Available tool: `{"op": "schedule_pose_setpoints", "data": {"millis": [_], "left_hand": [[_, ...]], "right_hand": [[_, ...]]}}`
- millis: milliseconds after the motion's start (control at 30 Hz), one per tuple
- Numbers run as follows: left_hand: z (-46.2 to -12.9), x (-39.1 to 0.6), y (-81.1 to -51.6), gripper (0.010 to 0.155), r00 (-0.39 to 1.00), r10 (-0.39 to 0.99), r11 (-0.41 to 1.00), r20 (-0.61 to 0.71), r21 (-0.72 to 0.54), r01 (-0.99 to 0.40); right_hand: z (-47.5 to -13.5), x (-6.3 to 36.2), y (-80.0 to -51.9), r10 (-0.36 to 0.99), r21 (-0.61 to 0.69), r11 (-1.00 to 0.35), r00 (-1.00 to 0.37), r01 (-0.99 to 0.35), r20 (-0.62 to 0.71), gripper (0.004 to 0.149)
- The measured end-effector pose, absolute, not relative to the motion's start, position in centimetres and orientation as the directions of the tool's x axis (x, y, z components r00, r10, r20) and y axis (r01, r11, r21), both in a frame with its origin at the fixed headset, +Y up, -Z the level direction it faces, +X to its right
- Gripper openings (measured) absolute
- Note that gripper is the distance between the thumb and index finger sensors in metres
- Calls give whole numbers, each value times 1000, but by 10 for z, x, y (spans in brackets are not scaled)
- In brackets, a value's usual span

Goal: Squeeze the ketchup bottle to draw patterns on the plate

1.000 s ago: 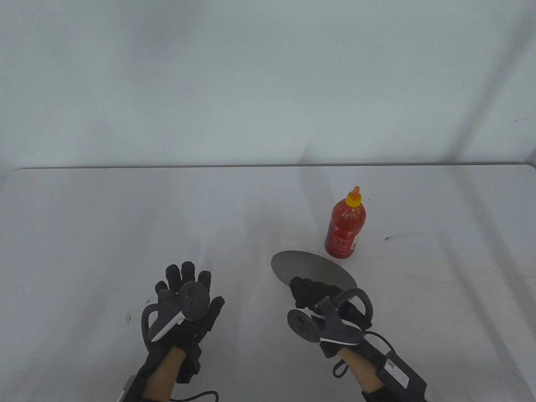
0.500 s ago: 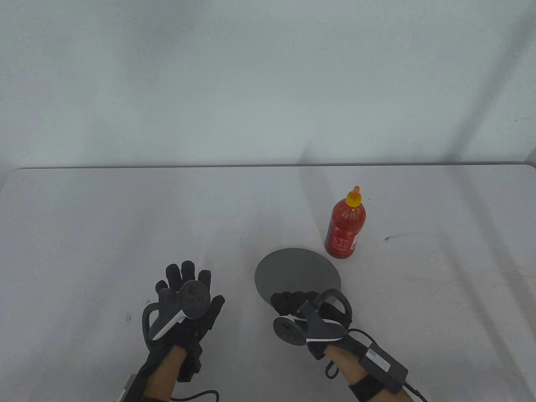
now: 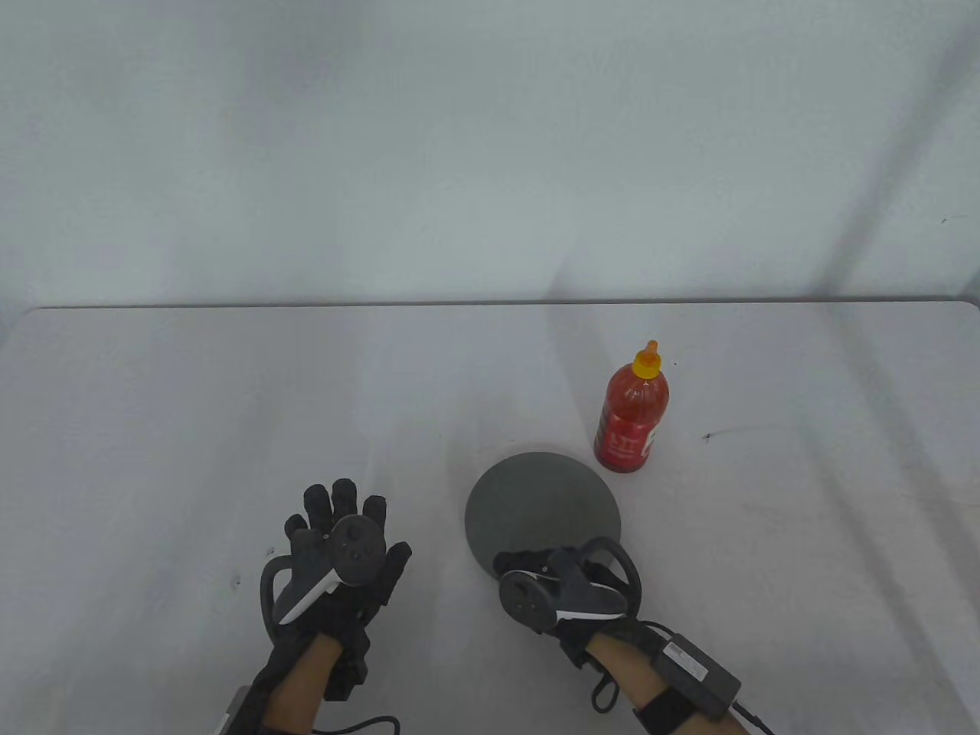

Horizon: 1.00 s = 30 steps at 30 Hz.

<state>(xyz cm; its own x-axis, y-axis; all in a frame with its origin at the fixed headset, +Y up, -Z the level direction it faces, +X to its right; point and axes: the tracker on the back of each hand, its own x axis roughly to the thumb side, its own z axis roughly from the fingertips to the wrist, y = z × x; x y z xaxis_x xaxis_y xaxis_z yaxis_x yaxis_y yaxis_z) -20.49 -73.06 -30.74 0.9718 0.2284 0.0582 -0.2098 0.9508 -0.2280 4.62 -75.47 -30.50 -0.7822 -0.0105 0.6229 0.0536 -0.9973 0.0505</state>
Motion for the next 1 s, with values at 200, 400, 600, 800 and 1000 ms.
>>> {"op": "schedule_pose_setpoints", "data": {"millis": [200, 400, 600, 800, 1000], "left_hand": [[-307, -204, -732, 75, 974, 219, 951, 61, -236, -199], [-308, -202, -738, 74, 981, 191, 952, 41, -252, -175], [-311, -197, -738, 74, 979, 202, 945, 35, -270, -186], [-310, -204, -739, 74, 981, 195, 945, 12, -271, -185], [-315, -210, -742, 74, 977, 213, 935, -20, -287, -210]], "right_hand": [[-319, 66, -742, 139, 141, -987, -824, -73, 549, 56], [-340, 126, -705, 218, -44, -971, -945, -235, 244, 56], [-386, 212, -697, 243, -47, -970, -955, -238, -171, 67], [-433, 253, -727, 347, 83, -929, -926, -362, -148, 105], [-460, 250, -746, 537, 62, -843, -843, -535, 17, 118]]}}
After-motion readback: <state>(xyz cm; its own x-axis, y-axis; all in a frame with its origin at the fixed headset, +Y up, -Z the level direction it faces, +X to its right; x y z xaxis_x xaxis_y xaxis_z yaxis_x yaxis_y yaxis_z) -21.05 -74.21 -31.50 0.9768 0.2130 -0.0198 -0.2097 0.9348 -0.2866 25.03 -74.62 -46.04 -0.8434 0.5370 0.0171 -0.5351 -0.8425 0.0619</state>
